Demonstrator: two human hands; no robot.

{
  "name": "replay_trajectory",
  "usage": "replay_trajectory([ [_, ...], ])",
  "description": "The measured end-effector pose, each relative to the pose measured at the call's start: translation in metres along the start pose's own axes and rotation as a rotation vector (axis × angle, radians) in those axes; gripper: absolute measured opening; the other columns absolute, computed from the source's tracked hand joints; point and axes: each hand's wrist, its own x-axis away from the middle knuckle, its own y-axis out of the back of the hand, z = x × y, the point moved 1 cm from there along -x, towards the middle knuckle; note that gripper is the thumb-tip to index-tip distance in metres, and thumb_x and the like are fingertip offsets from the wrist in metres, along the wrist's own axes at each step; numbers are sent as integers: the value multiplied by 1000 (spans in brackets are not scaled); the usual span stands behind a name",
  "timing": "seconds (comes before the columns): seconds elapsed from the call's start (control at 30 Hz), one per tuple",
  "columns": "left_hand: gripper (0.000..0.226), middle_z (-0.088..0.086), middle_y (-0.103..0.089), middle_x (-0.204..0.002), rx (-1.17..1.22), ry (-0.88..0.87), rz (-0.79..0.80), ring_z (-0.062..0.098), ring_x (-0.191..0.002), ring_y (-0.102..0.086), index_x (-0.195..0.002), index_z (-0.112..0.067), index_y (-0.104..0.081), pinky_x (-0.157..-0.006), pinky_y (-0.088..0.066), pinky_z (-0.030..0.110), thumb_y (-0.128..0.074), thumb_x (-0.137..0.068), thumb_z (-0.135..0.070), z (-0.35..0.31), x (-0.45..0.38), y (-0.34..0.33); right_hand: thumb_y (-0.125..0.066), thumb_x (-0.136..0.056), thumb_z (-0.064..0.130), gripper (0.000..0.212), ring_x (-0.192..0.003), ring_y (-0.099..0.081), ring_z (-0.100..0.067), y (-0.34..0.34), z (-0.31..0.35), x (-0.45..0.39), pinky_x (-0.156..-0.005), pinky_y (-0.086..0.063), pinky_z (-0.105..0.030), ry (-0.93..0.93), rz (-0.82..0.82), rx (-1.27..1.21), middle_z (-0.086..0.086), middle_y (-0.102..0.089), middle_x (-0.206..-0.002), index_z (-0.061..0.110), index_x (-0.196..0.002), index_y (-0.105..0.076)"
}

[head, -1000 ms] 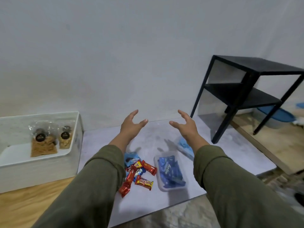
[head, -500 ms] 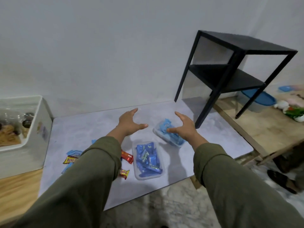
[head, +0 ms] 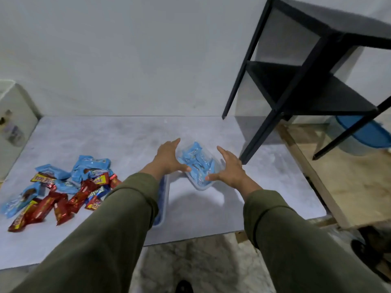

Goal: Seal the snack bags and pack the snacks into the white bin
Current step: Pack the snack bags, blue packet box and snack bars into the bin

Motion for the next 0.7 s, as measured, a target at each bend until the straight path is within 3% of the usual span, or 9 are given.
replay_trajectory([
  [0.17, 127, 14, 3, -159, -4, 99, 86, 26, -147, 4, -151, -19, 0, -117, -9, 36, -87, -60, -35, -5, -19, -26, -87, -56, 39, 117, -144, -16, -22, -9, -20, -14, -116, -22, -51, 8, 90, -25, 1, -19, -155, 32, -148, -15],
  [0.33, 133, 13, 14, -158, -19, 162, 132, 27, -147, 4, -149, -17, 13, -117, -10, 35, -86, -62, -31, -2, -32, -38, -89, -54, 36, 125, -142, -23, -25, -16, -19, -27, -115, -26, -49, 40, 189, -27, -4, -25, -154, 16, -150, -11],
  [0.5, 132, 12, 6, -158, -25, 168, 148, 27, -147, -2, -150, -14, 11, -117, -12, 34, -86, -62, -34, 5, -36, -40, -87, -28, 67, 137, -125, -47, -19, -44, -54, -58, -96, -51, -47, 61, 229, -62, 2, -46, -133, 23, -142, -24],
  [0.6, 133, 12, 3, -158, -57, 153, 179, 28, -146, -6, -150, -14, 9, -117, -14, 35, -86, -60, -37, 9, -39, -37, -91, -44, 45, 135, -129, -35, -17, -29, -26, -33, -107, -40, -35, 103, 225, 14, -1, -33, -139, 15, -149, -12],
  [0.7, 135, 12, -1, -158, -98, 129, 201, 28, -145, -10, -150, -14, 9, -116, -17, 34, -87, -59, -38, 10, -39, -35, -91, -50, 35, 134, -134, -30, -17, -29, -26, -26, -106, -33, -24, 107, 254, 21, 0, -21, -146, 12, -151, -6],
])
